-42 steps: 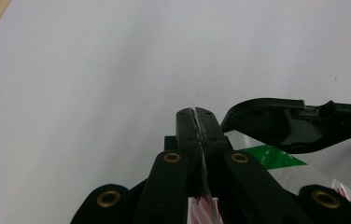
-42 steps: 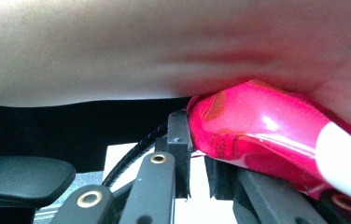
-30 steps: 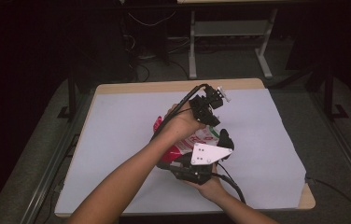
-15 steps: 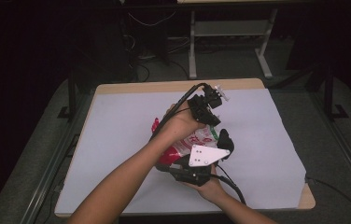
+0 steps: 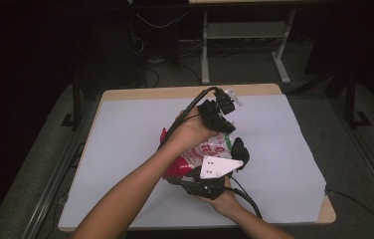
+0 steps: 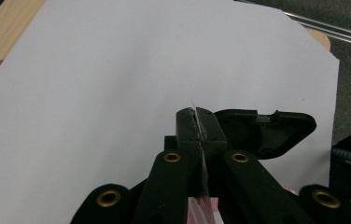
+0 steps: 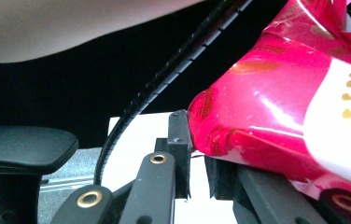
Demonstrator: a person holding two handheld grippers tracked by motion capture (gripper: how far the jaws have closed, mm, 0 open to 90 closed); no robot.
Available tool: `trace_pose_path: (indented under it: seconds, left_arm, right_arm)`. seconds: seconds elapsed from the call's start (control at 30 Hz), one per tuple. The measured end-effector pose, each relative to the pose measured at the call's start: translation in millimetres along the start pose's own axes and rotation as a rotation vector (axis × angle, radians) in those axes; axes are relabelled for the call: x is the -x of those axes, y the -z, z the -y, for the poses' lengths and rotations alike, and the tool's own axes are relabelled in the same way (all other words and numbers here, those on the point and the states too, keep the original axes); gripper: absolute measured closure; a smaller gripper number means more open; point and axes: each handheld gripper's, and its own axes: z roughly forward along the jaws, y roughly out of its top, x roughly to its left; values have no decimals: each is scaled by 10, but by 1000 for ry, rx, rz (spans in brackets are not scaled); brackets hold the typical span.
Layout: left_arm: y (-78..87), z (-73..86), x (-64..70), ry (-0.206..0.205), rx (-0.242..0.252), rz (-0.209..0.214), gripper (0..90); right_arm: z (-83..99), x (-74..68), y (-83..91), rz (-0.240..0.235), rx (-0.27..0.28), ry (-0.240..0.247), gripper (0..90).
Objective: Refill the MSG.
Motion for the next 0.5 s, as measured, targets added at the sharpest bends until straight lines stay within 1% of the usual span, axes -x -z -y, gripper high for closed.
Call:
trace_pose_path:
  seconds: [0.07, 0.17, 0.27, 0.33, 0.37, 0.5]
  left_arm:
    - [16, 6, 3, 1, 7, 1, 900]
    - [44, 23, -1, -5, 8, 4, 900]
    - [57, 41, 0, 3, 19, 4, 900]
    - [83, 51, -2, 2, 20, 2, 900]
    - [96, 51, -6, -5, 22, 3, 900]
    - [121, 73, 3, -1, 44, 7, 900]
  right_arm:
    - [13, 2, -2, 1, -8, 5, 812]
    - [31, 2, -7, 1, -20, 0, 812]
    - [41, 4, -16, -3, -27, 0, 812]
    - [50, 5, -24, -3, -33, 0, 812]
    - [55, 6, -29, -4, -34, -1, 812]
    - [66, 16, -36, -5, -43, -8, 812]
